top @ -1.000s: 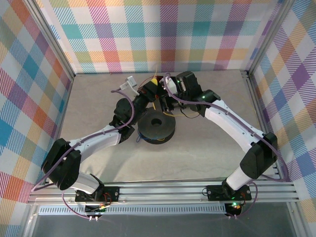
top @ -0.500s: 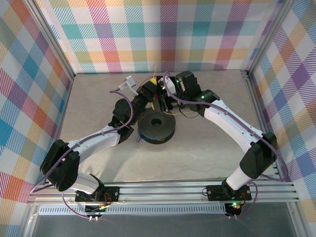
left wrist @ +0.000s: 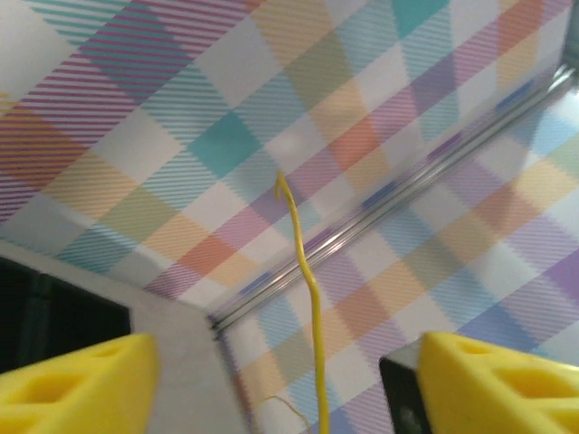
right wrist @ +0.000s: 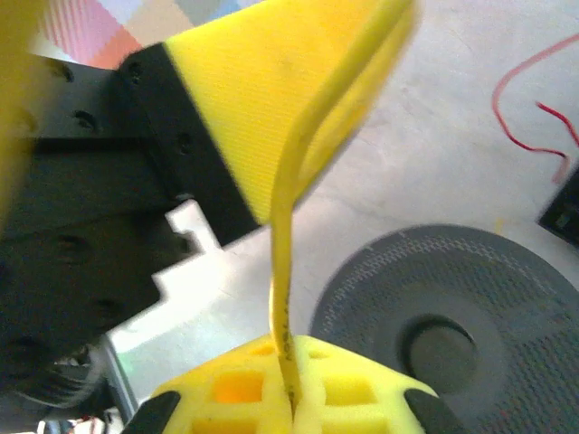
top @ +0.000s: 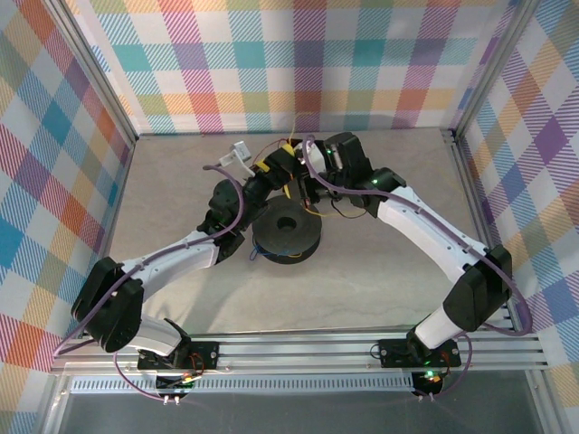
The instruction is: Wrap the cables
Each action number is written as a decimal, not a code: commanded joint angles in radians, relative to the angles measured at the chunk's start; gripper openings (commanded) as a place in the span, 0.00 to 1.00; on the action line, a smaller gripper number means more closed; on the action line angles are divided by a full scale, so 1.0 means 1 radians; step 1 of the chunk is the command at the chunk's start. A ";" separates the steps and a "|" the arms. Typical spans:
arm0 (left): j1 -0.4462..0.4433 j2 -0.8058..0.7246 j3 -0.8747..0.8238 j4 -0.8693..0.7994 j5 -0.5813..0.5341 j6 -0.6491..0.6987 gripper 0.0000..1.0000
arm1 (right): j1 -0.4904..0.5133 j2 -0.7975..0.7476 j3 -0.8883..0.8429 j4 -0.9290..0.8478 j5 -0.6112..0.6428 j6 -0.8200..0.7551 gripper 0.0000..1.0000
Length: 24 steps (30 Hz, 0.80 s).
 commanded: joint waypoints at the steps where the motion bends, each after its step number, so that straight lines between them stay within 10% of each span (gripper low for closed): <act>1: 0.008 -0.117 0.030 -0.199 0.008 0.042 1.00 | -0.048 -0.050 -0.066 -0.051 0.050 -0.012 0.00; 13: 0.178 -0.293 0.100 -1.090 0.192 0.173 1.00 | -0.238 -0.225 -0.266 -0.013 -0.181 -0.050 0.00; 24: 0.468 -0.067 -0.143 -0.728 0.782 0.019 0.86 | -0.241 -0.254 -0.292 -0.017 -0.260 -0.082 0.00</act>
